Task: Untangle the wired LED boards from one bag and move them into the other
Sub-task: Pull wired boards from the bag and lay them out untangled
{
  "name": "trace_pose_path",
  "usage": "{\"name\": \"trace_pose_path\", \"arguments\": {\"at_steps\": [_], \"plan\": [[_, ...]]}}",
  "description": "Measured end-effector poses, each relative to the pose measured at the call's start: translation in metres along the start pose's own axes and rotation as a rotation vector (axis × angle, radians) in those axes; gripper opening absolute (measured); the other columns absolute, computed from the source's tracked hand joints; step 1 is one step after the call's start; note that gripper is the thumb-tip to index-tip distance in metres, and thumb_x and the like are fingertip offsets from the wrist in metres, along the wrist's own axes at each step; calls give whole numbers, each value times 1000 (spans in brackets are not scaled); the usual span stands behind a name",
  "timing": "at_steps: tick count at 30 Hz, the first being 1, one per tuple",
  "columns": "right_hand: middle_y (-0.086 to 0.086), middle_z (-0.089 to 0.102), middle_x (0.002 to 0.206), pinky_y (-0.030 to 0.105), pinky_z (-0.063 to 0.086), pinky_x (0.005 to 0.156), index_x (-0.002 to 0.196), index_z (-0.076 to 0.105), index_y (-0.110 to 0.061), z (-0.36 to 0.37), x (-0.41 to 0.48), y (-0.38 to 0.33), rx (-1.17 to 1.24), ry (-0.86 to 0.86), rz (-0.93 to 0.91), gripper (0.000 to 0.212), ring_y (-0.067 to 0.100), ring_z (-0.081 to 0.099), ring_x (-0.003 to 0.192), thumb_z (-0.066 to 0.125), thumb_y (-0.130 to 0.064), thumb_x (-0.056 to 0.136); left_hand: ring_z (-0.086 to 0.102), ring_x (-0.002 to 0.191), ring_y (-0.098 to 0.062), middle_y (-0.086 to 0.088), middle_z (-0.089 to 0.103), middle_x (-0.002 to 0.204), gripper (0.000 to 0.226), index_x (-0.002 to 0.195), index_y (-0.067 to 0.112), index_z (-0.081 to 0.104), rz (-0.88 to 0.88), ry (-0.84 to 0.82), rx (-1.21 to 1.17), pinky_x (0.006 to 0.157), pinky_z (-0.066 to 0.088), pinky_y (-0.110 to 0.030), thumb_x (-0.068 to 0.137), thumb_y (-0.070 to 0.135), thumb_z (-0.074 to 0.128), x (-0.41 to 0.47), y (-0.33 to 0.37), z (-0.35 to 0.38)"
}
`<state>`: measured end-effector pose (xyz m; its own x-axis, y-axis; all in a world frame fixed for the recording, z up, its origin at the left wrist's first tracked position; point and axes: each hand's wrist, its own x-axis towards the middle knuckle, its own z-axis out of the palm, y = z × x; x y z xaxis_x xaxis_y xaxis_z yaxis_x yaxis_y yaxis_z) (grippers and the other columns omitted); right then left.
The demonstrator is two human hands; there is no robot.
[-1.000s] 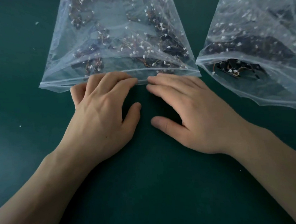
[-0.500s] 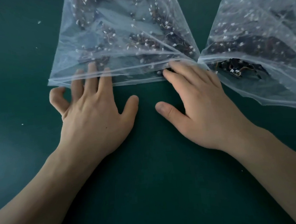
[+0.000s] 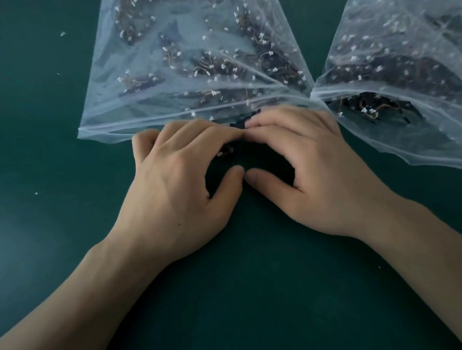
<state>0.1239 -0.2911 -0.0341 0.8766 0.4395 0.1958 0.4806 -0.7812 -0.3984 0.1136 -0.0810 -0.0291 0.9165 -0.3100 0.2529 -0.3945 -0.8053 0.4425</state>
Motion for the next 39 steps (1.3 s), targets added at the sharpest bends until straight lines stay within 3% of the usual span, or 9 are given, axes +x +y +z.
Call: {"name": "trace_pose_path", "arguments": {"at_steps": [3,6,8,11,16,23,27,34,39], "plan": [[-7,60,132,32,29,115,120,70,-21,-2,-2,0,84,80,7,30,15,52,131,65,-39,96,54,128,-16,13,60,137,47,138,27,62,-31,-8,5,105,23,-30,93,40,58,0,-4,1],[-7,49,153,27,18,122,140,58,-21,-2,-2,0,29,8,54,48,12,40,146,62,-43,97,46,140,-18,10,56,149,57,146,23,58,-35,-74,43,112,23,-31,93,43,58,1,-6,2],[-7,54,150,28,20,121,148,52,-20,-1,-2,0,12,-2,52,57,12,43,144,61,-42,96,52,133,-19,12,62,140,48,140,23,63,22,-68,-3,114,33,-38,94,35,61,1,-7,3],[-8,66,122,35,34,110,136,63,-18,-1,-3,1,39,67,10,44,15,56,122,66,-29,94,62,113,-23,9,71,119,31,123,20,73,143,-23,-76,100,48,-48,93,14,67,1,-10,5],[-7,64,99,35,37,95,113,75,-21,1,-3,5,32,116,-71,19,17,55,99,67,-20,95,66,95,-22,7,74,102,29,112,16,77,204,10,-197,86,53,-39,90,-2,74,0,-14,5],[-11,67,102,39,39,98,102,77,-22,0,-4,4,72,124,-99,10,14,58,104,72,-27,95,67,88,-13,3,71,98,20,105,15,78,206,79,-308,77,52,-26,93,0,76,3,-14,3],[-13,67,102,38,39,99,100,75,-23,-3,-4,3,98,141,-72,7,13,59,104,71,-27,95,71,90,-15,8,70,98,24,109,24,74,76,138,-421,77,57,-24,91,8,75,3,-17,2],[-9,68,108,37,38,102,106,76,-19,-3,-5,2,40,129,-48,38,16,58,109,58,4,82,69,80,-12,11,75,88,25,106,27,74,-65,146,-547,72,49,-18,86,14,79,6,-19,-4],[-8,66,119,36,32,106,120,76,-24,-3,-6,-2,-11,24,-143,26,17,56,122,65,-25,96,65,60,-22,7,70,85,22,102,31,73,-139,142,-653,55,49,-30,87,15,75,6,-19,-5]]}}
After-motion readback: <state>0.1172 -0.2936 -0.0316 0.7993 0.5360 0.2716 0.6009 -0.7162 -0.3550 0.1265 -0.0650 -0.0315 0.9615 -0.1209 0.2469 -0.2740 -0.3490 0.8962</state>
